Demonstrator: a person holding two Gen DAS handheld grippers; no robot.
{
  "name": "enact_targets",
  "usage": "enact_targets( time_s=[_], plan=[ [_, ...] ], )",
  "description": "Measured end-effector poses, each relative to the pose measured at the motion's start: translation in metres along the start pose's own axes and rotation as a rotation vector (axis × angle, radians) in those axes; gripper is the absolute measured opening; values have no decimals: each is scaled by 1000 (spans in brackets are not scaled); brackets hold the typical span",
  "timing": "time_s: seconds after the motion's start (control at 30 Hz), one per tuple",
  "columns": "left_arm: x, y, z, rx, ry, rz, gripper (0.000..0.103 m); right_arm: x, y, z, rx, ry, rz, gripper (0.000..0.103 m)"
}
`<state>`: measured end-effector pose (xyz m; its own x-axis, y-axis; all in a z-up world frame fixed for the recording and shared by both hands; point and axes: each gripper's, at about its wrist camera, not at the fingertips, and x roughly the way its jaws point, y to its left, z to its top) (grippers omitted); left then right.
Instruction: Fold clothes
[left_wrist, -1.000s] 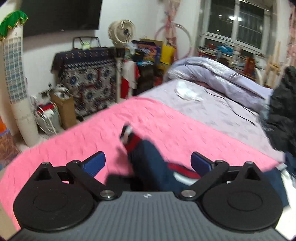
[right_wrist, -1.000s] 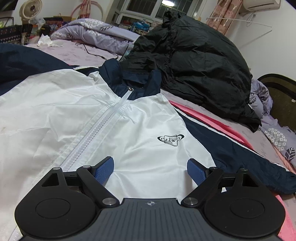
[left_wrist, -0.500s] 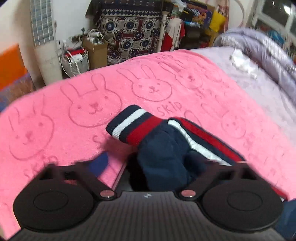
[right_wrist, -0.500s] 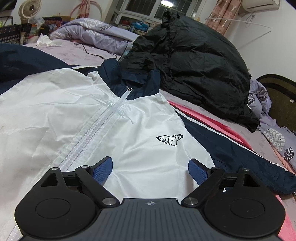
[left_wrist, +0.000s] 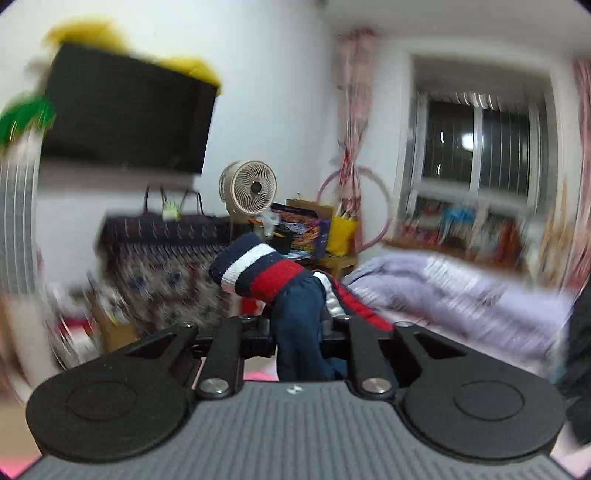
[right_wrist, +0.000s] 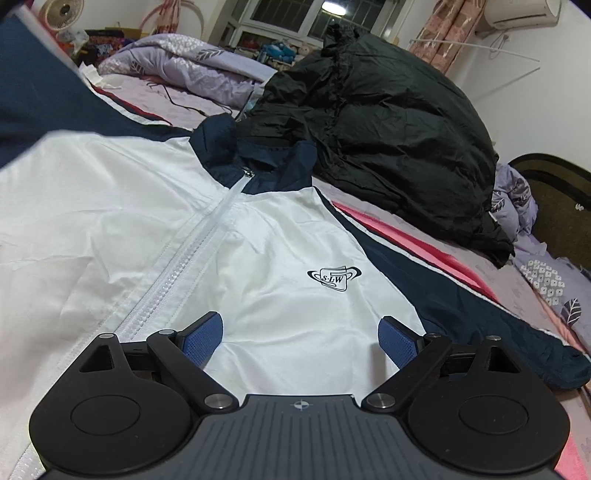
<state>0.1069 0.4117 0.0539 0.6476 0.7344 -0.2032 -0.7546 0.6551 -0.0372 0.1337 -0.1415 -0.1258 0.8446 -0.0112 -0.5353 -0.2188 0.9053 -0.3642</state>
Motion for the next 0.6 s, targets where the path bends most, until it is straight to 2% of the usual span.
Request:
enact_targets(
  time_s=[0.07, 0.13, 0.2, 0.23, 0.27, 0.3, 0.33, 0.43, 0.5, 0.53, 0.6],
  plan=[
    [32, -14, -27, 82, 112, 75, 31, 1, 0, 0, 0, 1, -3, 94],
    [65, -17, -66, 128, 306, 137, 40, 2, 0, 0, 4, 4, -3, 95],
    [95, -14, -110, 161, 546, 217, 43, 3, -1, 0, 10, 5, -1, 95],
    [105, -12, -131, 175, 639, 248, 45, 3, -1, 0, 13, 7, -1, 96],
    [104, -11, -144, 191, 645, 258, 46, 3, -2, 0, 17, 8, 0, 96],
    [95, -11, -147, 217, 587, 258, 54, 3, -2, 0, 22, 10, 1, 97],
    [90, -13, -150, 251, 554, 268, 67, 4, -2, 0, 26, 12, 2, 97],
    [86, -14, -139, 299, 519, 289, 70, 4, -4, -1, 38, 16, 5, 99],
    [77, -5, -121, 203, 478, 317, 73, 5, -4, -1, 42, 18, 4, 100],
    [74, 2, -111, 135, 476, 343, 80, 5, -4, 0, 43, 19, 4, 100],
    [70, 17, -96, -24, 523, 404, 81, 5, -5, 0, 47, 20, 4, 100]
  ],
)
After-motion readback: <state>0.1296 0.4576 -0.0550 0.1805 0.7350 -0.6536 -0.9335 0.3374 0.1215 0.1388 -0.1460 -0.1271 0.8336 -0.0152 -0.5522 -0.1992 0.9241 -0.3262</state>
